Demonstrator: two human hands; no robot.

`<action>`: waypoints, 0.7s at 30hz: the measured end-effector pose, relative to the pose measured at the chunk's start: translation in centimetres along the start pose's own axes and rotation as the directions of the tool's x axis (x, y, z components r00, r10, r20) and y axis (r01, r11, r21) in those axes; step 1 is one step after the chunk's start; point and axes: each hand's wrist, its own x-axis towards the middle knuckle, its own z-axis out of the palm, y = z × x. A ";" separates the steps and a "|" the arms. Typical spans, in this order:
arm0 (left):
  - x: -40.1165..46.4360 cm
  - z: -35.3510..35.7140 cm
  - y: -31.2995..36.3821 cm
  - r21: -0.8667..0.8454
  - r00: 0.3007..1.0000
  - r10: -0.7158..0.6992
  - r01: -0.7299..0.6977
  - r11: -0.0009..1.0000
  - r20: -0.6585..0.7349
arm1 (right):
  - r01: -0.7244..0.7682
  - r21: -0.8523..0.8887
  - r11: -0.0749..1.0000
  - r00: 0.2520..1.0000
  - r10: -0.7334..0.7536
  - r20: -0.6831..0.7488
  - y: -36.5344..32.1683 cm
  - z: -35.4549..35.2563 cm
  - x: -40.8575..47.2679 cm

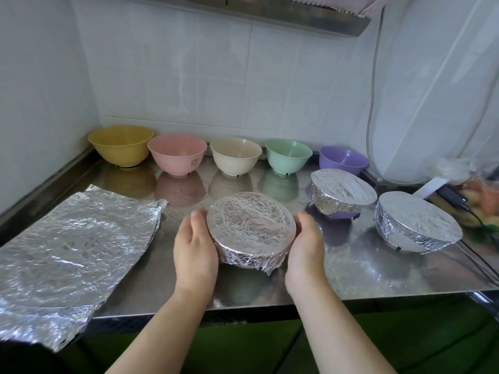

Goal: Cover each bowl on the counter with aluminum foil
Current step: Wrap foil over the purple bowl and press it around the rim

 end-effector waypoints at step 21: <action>0.3 0.5 1.5 0.143 0.970 0.209 -0.225 0.964 0.122 | 0.146 -0.270 0.952 0.973 -0.089 0.212 -2.1 0.0 2.9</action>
